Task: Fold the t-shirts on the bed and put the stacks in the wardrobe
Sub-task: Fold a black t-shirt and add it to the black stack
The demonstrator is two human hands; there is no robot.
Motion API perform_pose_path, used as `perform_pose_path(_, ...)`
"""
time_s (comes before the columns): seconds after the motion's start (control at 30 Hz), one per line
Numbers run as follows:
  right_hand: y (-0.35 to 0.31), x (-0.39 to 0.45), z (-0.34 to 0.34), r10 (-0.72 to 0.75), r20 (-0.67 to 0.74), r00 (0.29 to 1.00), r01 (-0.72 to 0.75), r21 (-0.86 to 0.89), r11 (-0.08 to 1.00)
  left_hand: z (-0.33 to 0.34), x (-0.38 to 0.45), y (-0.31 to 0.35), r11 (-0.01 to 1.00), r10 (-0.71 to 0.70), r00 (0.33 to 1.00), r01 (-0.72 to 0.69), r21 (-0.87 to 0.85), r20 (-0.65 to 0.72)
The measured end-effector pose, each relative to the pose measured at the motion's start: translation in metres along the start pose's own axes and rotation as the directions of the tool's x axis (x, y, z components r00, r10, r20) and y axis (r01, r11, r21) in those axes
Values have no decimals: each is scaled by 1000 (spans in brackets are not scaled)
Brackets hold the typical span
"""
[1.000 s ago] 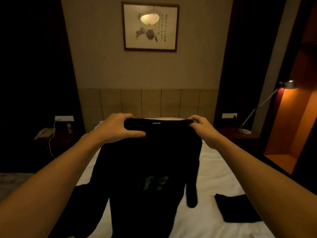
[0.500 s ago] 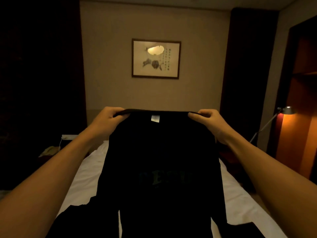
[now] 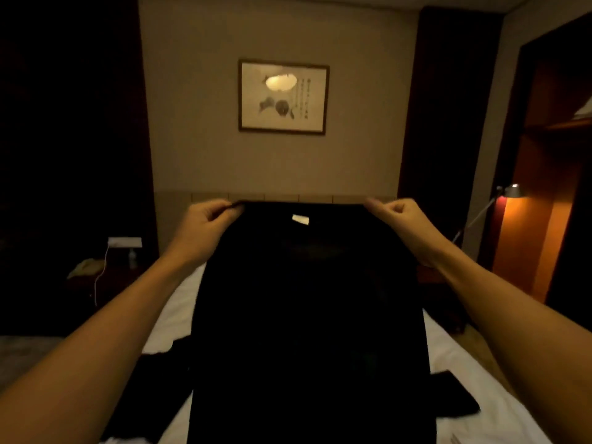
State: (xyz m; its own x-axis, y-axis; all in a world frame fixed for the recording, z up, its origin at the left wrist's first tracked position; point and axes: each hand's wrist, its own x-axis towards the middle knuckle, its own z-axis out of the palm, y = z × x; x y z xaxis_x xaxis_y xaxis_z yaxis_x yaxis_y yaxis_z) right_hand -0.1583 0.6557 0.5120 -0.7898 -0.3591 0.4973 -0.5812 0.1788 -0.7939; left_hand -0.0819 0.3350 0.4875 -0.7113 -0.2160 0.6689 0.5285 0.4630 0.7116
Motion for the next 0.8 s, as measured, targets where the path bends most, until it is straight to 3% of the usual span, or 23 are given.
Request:
perform_pose_path(0.07, 43, -22, 19, 160, 122, 980, -150, -88, 985, 8, -40, -42, 980, -198, 970, 197, 25, 142)
perform_pose_path(0.13, 90, -49, 38, 279, 221, 934, -238, -193, 952, 14, -82, -82, 940, -338, 897, 338, 49, 286)
perform_pose_path(0.3, 175, -108, 74, 457, 458, 763, -391, -237, 890, 22, -150, -153, 844, -534, 693, 470, 259, 485)
perform_pose_path(0.37, 201, -118, 85, 506, 513, 693, -410, -297, 862, 26, -164, -180, 769, -633, 544, 524, 366, 551)
perform_pose_path(0.4, 213, -120, 89, 522, 502, 690, -395, -343, 852, 26, -168, -193, 743, -661, 478, 527, 414, 578)
perform_pose_path(0.47, 237, -124, 99, 507, 442, 740, -350, -391, 851, 28, -175, -219, 731, -672, 409, 502, 462, 618)
perform_pose_path(0.57, 277, -123, 114, 482, 337, 809, -335, -409, 849, 35, -175, -257, 722, -678, 388, 511, 467, 624)
perform_pose_path(0.73, 351, -94, 143, 516, 222, 827, -424, -356, 833, 67, -159, -321, 710, -704, 587, 570, 413, 401)
perform_pose_path(0.8, 381, -85, 152, 517, 190, 835, -426, -370, 825, 81, -156, -348, 690, -722, 625, 618, 377, 298)
